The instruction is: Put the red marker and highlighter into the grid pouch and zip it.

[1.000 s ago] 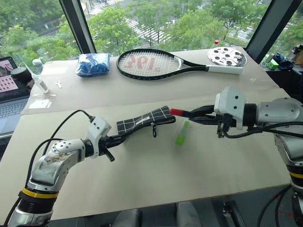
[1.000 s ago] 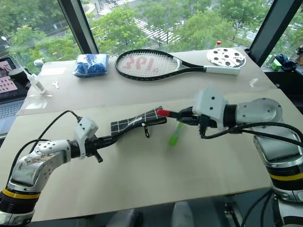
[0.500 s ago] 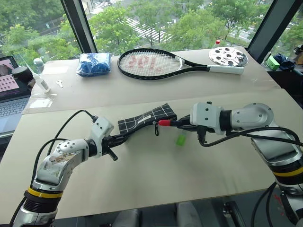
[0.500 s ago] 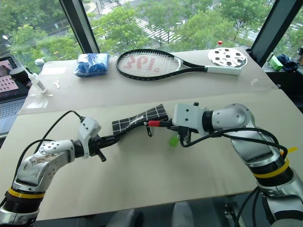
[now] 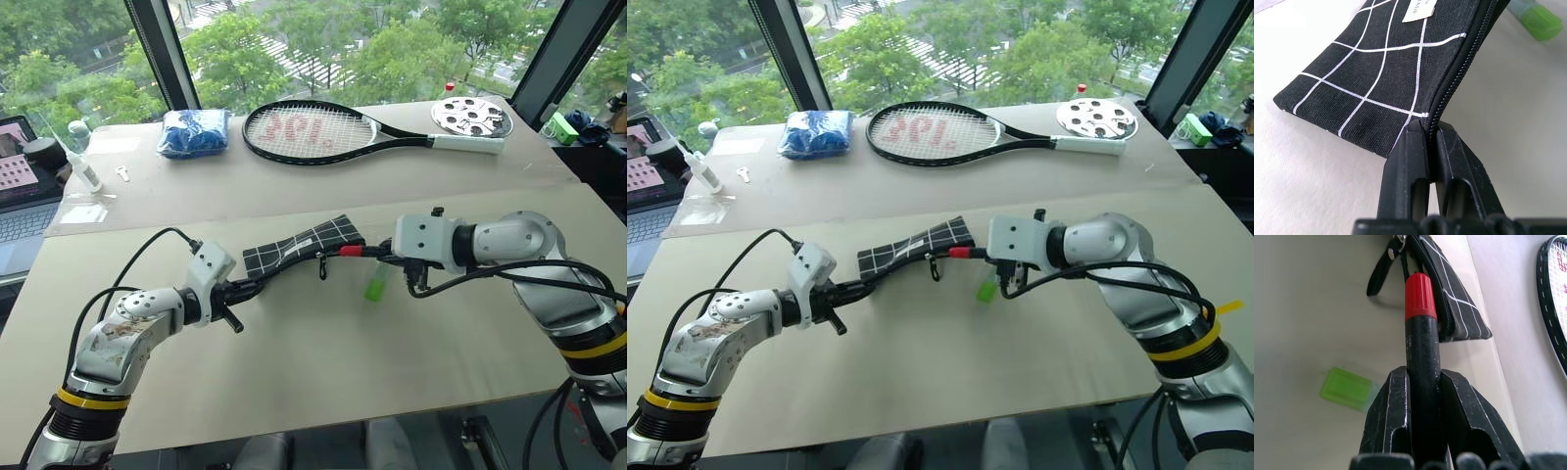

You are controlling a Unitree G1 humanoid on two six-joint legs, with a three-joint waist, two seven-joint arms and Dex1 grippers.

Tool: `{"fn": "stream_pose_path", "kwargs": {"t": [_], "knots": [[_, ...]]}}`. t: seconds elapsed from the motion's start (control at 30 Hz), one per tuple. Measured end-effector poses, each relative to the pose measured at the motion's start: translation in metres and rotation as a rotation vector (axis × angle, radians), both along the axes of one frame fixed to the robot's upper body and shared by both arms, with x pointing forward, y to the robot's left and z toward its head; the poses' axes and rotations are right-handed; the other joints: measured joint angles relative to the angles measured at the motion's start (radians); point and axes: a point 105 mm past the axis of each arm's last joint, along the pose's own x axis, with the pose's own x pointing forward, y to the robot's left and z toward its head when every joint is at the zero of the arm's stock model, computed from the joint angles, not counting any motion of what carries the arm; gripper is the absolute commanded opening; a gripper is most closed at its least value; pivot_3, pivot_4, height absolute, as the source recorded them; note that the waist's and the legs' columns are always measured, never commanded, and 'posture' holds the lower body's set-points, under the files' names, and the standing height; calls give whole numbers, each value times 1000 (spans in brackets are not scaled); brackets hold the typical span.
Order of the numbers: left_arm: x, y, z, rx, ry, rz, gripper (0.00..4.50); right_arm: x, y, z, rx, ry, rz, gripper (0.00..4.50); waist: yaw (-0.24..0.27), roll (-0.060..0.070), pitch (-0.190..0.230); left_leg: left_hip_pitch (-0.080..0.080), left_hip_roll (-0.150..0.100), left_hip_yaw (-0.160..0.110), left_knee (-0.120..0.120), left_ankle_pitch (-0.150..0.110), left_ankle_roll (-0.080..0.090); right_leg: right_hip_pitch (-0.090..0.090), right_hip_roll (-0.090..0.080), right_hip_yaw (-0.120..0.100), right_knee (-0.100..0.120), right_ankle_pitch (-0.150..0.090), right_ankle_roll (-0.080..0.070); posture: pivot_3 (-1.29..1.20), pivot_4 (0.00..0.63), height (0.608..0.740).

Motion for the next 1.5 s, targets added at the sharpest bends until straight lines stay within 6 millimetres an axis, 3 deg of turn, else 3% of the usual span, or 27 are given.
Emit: {"fn": "stream_pose_path", "kwargs": {"t": [0.33,0.57,0.8,1.03,1.17,1.33,1.5], "knots": [[0,0,-1,0,1,3,0,13,26,-3,-33,-56,12,513,-2,0,0,0,0,0,0,0,0,0,0,0,0,0,0,0,150,740],[0,-1,-4,2,10,4,0,21,60,-24,-147,-102,64,513,-7,0,0,-1,0,0,1,0,0,-1,0,0,0,0,0,0,150,740],[1,0,-6,7,16,11,0,36,77,-28,-212,-198,92,513,-13,0,0,-1,0,0,0,0,-1,-2,0,0,0,0,0,0,150,740],[-1,0,-7,6,13,15,0,54,98,-21,-123,-325,89,513,-28,0,0,0,0,0,0,0,-1,-2,0,0,0,0,0,0,150,740],[-2,0,-8,5,13,17,0,52,103,-18,-91,-374,148,513,-29,0,0,0,0,0,0,0,-1,-2,0,0,0,0,0,0,150,740],[-3,0,-8,5,14,14,0,45,89,-40,-167,-392,227,513,-30,0,0,0,0,0,0,0,-1,-2,0,0,0,0,0,0,150,740],[-3,0,-8,4,16,11,0,44,85,-44,-189,-465,293,513,-32,0,0,0,0,0,0,0,-1,-2,0,0,0,0,0,0,150,740]]}}
